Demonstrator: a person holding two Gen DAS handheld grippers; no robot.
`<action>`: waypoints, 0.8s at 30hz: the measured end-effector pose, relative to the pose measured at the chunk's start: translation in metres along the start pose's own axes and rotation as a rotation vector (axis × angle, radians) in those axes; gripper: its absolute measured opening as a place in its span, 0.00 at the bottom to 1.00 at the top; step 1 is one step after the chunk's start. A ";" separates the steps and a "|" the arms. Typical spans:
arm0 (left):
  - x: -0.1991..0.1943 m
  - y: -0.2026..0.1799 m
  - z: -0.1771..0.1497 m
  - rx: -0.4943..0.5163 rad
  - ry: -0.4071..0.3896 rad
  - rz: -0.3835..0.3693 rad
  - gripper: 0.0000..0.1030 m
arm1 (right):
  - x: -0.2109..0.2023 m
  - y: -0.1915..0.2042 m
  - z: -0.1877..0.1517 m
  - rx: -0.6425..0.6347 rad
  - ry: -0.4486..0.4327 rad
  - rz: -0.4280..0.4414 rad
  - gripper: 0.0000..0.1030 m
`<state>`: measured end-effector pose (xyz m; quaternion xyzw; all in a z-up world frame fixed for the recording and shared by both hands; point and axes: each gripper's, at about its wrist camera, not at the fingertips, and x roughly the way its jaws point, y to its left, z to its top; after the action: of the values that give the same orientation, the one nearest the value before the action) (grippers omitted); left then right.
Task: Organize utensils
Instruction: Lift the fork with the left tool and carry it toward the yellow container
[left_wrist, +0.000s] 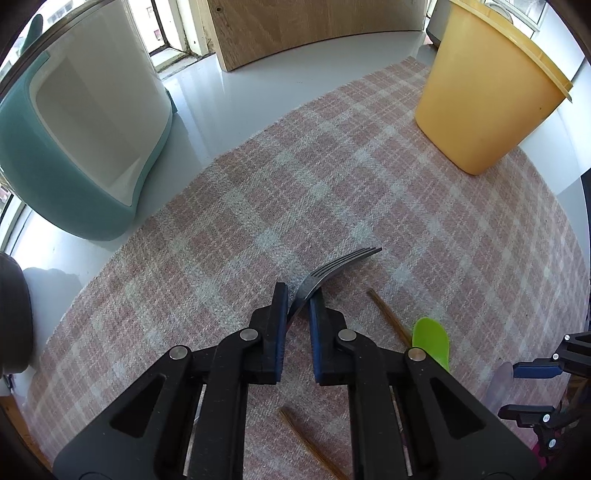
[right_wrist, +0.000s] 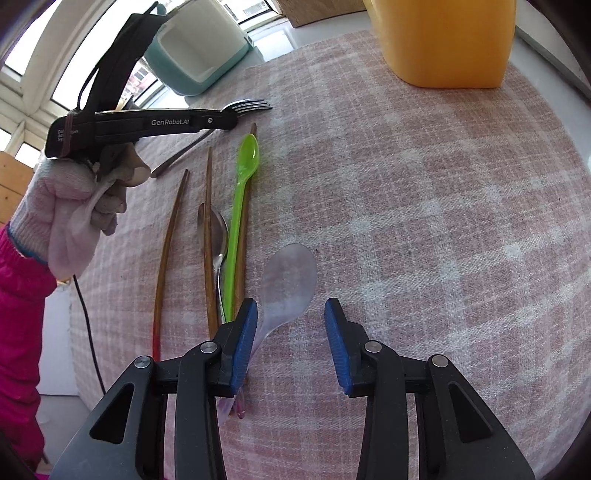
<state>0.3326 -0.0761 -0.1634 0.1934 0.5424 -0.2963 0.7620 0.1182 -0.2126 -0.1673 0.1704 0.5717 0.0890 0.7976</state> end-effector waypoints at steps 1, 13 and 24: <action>0.000 0.001 -0.001 -0.008 -0.003 -0.004 0.09 | 0.002 0.001 0.003 -0.007 -0.007 -0.005 0.35; -0.038 0.027 -0.018 -0.128 -0.081 -0.020 0.00 | -0.005 0.016 0.016 -0.112 -0.053 -0.029 0.01; -0.103 0.046 -0.053 -0.241 -0.217 -0.020 0.00 | -0.045 0.027 0.026 -0.200 -0.137 -0.025 0.01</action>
<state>0.3005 0.0157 -0.0859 0.0622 0.4903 -0.2557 0.8309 0.1297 -0.2072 -0.1102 0.0884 0.5063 0.1239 0.8488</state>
